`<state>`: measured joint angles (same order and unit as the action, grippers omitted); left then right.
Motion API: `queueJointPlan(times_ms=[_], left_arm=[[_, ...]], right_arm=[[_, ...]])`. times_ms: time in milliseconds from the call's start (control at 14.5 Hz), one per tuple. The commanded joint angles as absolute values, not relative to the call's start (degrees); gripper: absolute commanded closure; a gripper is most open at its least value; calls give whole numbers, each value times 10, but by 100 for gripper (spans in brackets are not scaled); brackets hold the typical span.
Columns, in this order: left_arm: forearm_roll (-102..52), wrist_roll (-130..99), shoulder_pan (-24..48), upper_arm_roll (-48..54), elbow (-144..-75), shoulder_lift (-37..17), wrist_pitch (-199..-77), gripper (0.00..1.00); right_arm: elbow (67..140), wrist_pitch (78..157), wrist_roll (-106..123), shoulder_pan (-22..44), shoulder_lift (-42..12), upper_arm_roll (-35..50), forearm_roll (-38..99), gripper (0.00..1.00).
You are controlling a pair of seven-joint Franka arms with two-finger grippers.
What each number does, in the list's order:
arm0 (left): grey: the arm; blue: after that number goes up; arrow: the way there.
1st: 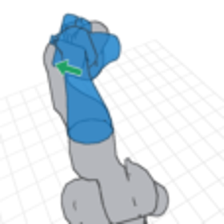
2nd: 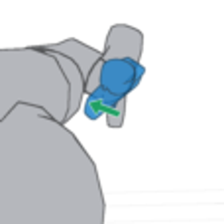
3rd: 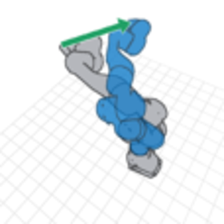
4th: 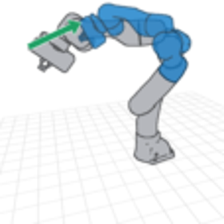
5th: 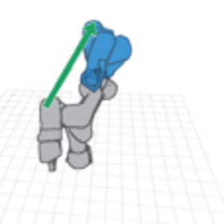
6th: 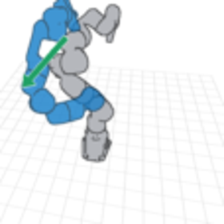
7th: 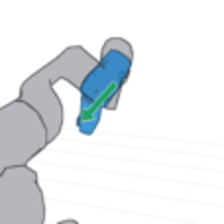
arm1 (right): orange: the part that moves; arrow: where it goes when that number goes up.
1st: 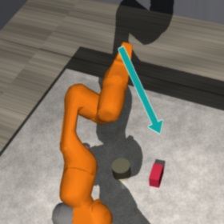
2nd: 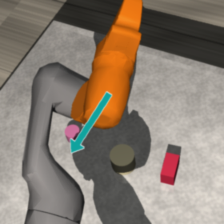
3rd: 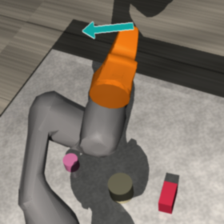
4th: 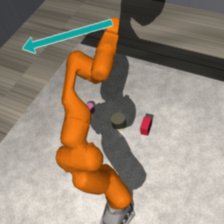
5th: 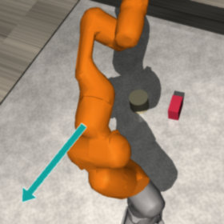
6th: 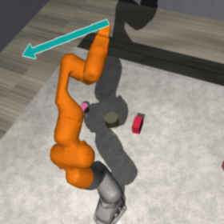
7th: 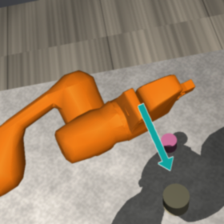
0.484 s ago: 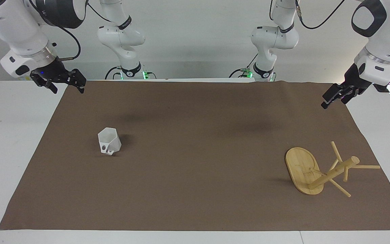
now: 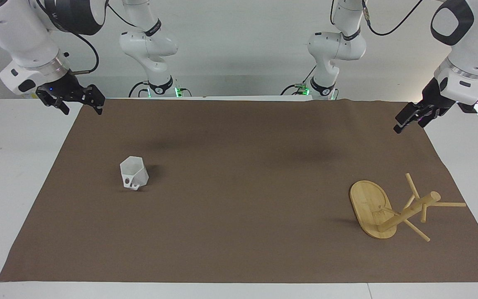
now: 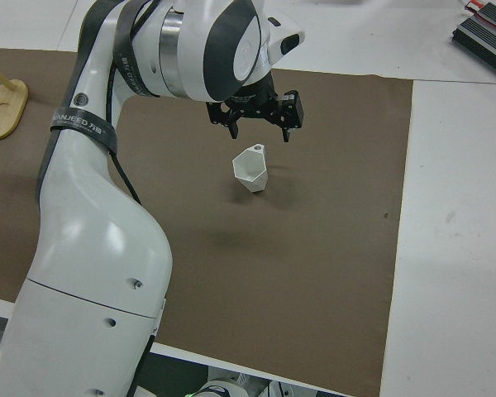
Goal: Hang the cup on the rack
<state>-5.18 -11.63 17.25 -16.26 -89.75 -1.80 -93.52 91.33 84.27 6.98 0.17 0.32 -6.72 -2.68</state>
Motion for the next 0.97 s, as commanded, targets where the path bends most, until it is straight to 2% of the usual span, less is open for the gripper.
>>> queueJointPlan(times_ms=[0,208,415,553,899], left_arm=[[-40,-118,166,-156,-901,-9,-925,0],[-40,-118,166,-156,-901,-9,-925,0],[-40,-118,166,-156,-901,-9,-925,0],[-40,-118,166,-156,-901,-9,-925,0],[-40,-118,166,-156,-901,-9,-925,0]], right_arm=[[930,842,88,-17,16,-64,-33,0],[935,864,214,-23,15,-64,7,0],[957,899,397,-55,11,-65,34,0],[956,934,567,-87,-14,-65,58,0],[958,932,897,-189,-97,-64,263,0]])
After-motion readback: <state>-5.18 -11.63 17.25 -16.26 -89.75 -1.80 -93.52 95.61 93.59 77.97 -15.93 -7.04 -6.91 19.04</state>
